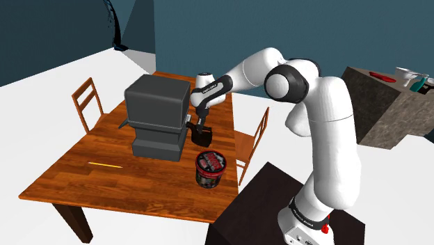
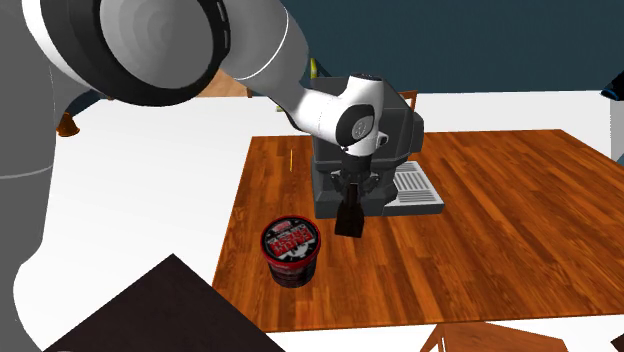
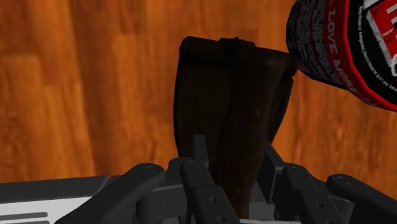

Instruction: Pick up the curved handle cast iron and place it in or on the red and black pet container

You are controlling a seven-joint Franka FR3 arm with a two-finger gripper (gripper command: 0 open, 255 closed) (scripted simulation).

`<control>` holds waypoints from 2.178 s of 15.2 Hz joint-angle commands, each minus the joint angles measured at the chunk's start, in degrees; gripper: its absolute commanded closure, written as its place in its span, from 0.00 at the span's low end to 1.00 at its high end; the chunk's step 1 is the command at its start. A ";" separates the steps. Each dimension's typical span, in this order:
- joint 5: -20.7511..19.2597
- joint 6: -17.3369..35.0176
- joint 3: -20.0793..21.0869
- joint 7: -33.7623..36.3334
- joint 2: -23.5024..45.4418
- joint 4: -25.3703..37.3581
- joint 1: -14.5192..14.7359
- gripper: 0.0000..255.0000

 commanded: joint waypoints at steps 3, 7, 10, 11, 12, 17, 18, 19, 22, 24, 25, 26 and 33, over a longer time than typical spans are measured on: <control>-0.31 -2.25 -0.21 0.15 -2.01 0.30 0.18 1.00; -0.60 -4.52 -0.40 0.26 -3.85 0.74 0.32 1.00; -0.81 -6.27 -0.53 0.34 -5.14 1.21 0.41 1.00; -0.88 -6.87 -0.57 0.36 -5.56 1.40 0.44 1.00; -0.95 -7.47 -0.61 0.39 -5.96 1.59 0.46 1.00; -1.27 -10.53 -0.79 0.50 -7.86 2.77 0.58 1.00; -1.33 -11.15 -0.82 0.53 -8.21 3.05 0.60 1.00; -1.39 -11.78 -0.85 0.55 -8.55 3.34 0.62 1.00; -2.14 -10.60 -0.86 1.77 -13.28 -2.55 1.77 1.00; -2.89 -9.23 -0.76 3.11 -17.61 -8.21 2.83 1.00; -3.27 -8.66 -0.66 3.84 -19.73 -10.90 3.32 1.00; -3.66 -8.15 -0.55 4.58 -21.84 -13.50 3.81 1.00; -6.03 -6.47 1.25 10.41 -36.32 -29.67 6.54 1.00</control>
